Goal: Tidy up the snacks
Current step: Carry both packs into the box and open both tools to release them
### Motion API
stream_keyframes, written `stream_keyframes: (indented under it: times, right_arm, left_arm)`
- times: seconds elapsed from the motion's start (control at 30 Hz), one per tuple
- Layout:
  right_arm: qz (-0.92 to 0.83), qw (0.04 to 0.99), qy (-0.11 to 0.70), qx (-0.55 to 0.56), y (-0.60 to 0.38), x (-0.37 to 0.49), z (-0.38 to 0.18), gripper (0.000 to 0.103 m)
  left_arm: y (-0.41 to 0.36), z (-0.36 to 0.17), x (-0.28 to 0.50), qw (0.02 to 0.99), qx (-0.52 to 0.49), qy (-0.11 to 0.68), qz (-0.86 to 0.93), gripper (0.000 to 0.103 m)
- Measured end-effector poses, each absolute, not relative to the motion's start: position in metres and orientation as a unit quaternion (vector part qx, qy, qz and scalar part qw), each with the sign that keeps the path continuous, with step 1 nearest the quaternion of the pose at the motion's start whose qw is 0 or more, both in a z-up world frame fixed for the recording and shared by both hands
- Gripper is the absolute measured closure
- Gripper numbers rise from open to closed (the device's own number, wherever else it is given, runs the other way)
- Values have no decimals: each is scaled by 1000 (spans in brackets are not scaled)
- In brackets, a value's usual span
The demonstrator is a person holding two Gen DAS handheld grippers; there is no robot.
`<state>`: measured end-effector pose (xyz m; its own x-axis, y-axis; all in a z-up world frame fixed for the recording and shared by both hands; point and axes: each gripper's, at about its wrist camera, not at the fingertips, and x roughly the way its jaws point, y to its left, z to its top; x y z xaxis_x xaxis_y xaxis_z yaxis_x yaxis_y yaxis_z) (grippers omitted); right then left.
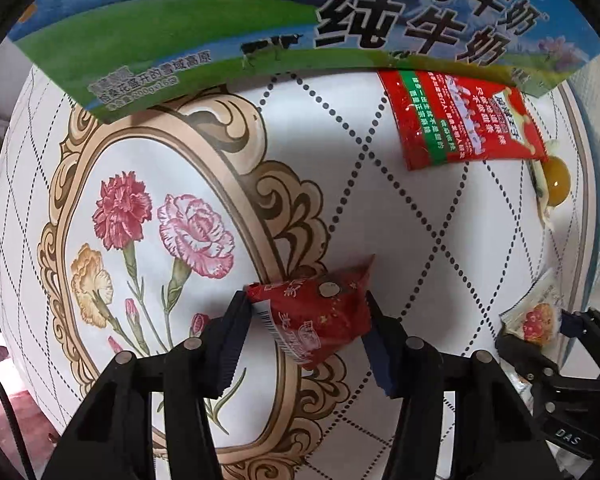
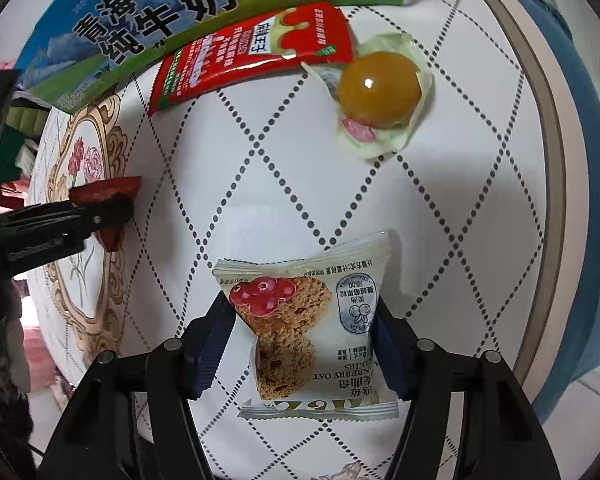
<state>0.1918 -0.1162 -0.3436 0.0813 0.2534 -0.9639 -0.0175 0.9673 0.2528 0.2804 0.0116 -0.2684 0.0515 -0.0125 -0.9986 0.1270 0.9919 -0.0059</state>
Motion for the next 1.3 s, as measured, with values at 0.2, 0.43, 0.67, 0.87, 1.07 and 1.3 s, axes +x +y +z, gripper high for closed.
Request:
stream_keyframes:
  times: [0.2, 0.43, 0.67, 0.87, 1.07, 1.3]
  right_arm:
    - [98, 736, 659, 119, -119, 190, -334, 42]
    - [141, 750, 623, 171, -123, 212, -282, 42]
    - [174, 799, 546, 180, -127, 273, -197, 42]
    - [154, 848, 489, 136, -128, 362, -143, 42]
    - [133, 851, 494, 117, -113, 451, -134, 42]
    - [112, 832, 535, 95, -91, 530, -161, 42]
  left_arm:
    - [6, -256, 257, 727, 0, 686, -42, 53]
    - [16, -178, 247, 757, -73, 646, -69, 53]
    - [15, -78, 314, 797, -95, 586, -113, 53]
    - [6, -53, 404, 815, -67, 568, -90, 53]
    - [14, -73, 466, 808, -52, 585, -56, 53]
    - [23, -113, 517, 779, -56, 624, -29, 53]
